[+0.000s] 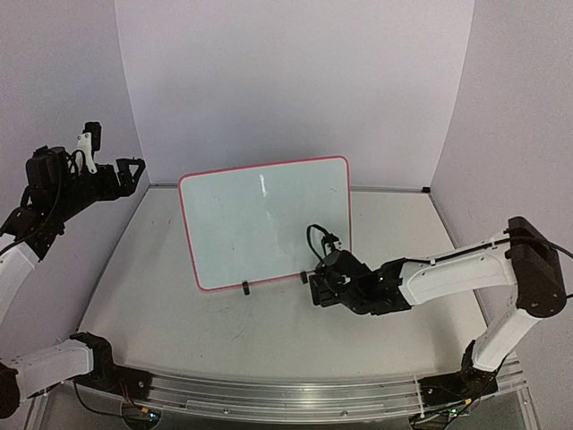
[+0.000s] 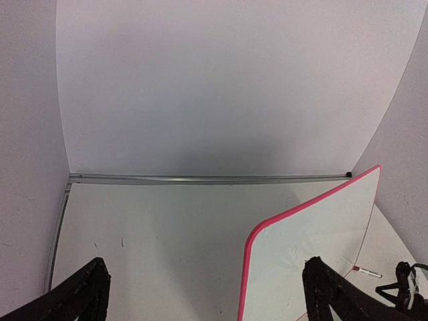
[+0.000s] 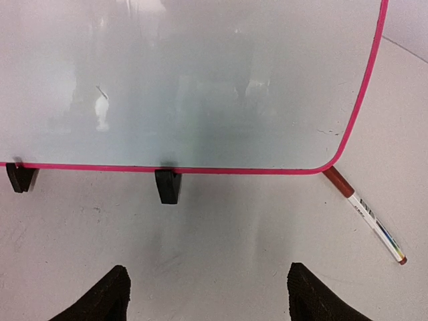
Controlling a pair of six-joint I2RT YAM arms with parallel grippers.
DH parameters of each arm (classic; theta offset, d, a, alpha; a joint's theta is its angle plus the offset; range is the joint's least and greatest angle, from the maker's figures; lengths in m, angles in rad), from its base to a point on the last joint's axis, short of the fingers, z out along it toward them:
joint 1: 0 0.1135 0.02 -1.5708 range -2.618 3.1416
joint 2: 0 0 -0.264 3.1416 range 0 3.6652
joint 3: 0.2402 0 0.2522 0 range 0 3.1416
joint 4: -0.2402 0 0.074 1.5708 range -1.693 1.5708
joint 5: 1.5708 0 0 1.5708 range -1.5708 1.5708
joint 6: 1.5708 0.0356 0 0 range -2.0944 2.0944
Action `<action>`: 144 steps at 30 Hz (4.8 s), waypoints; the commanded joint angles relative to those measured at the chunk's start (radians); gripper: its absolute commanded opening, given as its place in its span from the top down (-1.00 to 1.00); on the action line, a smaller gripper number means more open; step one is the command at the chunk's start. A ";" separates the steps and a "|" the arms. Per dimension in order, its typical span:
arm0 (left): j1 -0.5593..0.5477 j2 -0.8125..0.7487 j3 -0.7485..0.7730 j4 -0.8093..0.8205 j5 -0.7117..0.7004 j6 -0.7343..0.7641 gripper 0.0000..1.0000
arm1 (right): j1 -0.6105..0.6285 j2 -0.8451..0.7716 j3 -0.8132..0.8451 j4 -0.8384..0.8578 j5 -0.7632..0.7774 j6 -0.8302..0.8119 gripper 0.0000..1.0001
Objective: Write a sentence on the whiteboard
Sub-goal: Move the whiteboard to the center of the board, then pick up the whiteboard marker from the center of the board, then pass from the right arm to the left
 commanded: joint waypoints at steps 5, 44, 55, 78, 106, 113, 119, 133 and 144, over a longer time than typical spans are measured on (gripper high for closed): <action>0.002 0.034 0.031 -0.039 -0.139 -0.037 -0.99 | -0.233 -0.167 -0.049 -0.191 -0.283 -0.061 -0.48; 0.001 0.008 0.008 -0.013 -0.167 -0.028 -0.99 | -0.621 0.155 0.177 -0.460 -0.575 -0.389 0.12; 0.001 0.008 0.008 -0.013 -0.157 -0.020 -0.99 | -0.580 0.196 0.213 -0.495 -0.506 -0.366 0.78; -0.020 0.033 -0.023 -0.274 0.299 -0.150 -0.93 | -0.299 -0.220 0.193 -0.545 -0.488 -0.346 1.00; -0.586 0.294 -0.041 -0.046 0.411 -0.358 -0.39 | 0.086 0.030 0.600 -0.536 -0.671 -0.471 1.00; -0.598 0.338 -0.047 -0.002 0.425 -0.377 -0.05 | 0.098 0.022 0.599 -0.528 -0.679 -0.477 1.00; -0.599 0.352 -0.054 0.027 0.434 -0.385 0.22 | 0.109 0.028 0.601 -0.528 -0.683 -0.488 1.00; -0.599 0.365 -0.065 -0.003 0.484 -0.388 0.28 | 0.110 0.030 0.585 -0.505 -0.645 -0.491 1.00; -0.602 0.363 -0.072 0.004 0.501 -0.387 0.66 | 0.111 0.028 0.577 -0.501 -0.638 -0.490 1.00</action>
